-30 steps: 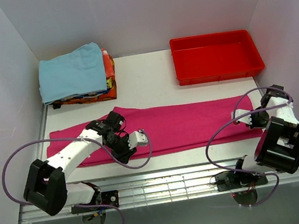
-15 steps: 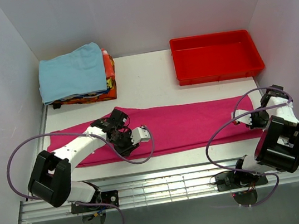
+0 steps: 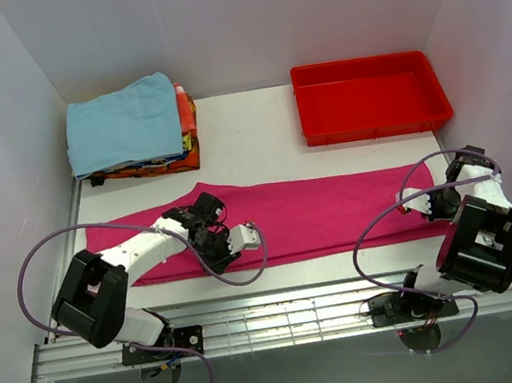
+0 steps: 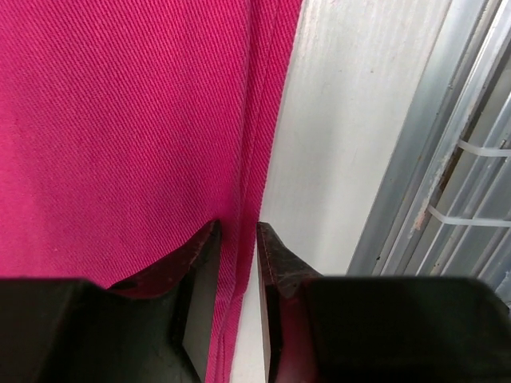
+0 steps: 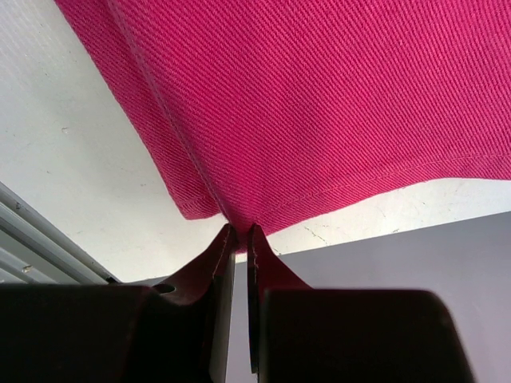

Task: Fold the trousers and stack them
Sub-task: Fold the trousers

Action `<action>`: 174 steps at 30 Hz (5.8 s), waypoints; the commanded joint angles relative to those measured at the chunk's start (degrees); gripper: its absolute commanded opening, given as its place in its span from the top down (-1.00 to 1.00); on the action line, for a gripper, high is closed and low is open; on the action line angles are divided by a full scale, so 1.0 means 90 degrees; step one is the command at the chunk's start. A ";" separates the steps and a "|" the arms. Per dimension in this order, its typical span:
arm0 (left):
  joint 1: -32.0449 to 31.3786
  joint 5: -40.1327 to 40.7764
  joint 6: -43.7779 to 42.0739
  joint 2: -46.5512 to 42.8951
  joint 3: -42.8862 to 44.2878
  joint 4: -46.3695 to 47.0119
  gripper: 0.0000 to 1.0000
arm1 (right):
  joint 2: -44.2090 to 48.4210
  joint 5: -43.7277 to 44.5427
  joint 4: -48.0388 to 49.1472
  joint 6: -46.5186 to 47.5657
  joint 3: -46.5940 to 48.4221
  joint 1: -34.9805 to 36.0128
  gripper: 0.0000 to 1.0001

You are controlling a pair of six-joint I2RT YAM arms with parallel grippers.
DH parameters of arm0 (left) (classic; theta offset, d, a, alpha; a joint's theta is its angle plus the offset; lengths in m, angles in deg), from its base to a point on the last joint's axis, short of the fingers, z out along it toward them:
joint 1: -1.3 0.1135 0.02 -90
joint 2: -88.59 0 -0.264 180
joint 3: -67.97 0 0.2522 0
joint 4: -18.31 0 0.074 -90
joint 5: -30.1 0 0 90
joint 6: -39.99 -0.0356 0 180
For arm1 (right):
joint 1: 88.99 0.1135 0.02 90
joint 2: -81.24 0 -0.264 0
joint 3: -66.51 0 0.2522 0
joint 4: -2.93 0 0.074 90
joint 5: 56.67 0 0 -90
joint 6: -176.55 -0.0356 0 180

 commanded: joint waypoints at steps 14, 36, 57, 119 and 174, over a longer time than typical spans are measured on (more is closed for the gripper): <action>-0.0032 0.0473 0.0114 -0.0551 -0.0024 0.0173 1.00 | 0.0011 0.0216 -0.0194 0.0013 0.0438 -0.0033 0.85; 0.0808 0.0072 -0.0306 -0.0718 -0.0316 -0.0482 0.98 | 0.0011 0.0665 0.0683 0.0005 -0.0938 -0.0033 0.75; 0.5453 -0.1226 0.1921 -0.0427 0.1509 -0.1145 -0.93 | -0.1717 -0.3123 -0.2463 -0.4668 0.3000 0.0230 -0.84; 0.8396 -0.3619 0.2916 0.3072 0.2379 -0.0228 -0.23 | -0.5574 -0.2958 0.3479 -1.0261 0.6121 0.9713 0.15; 0.7671 -0.0387 0.3434 0.2446 0.2065 0.0681 -0.27 | 0.0050 -0.2636 0.0197 -0.9148 0.2509 0.1297 -0.95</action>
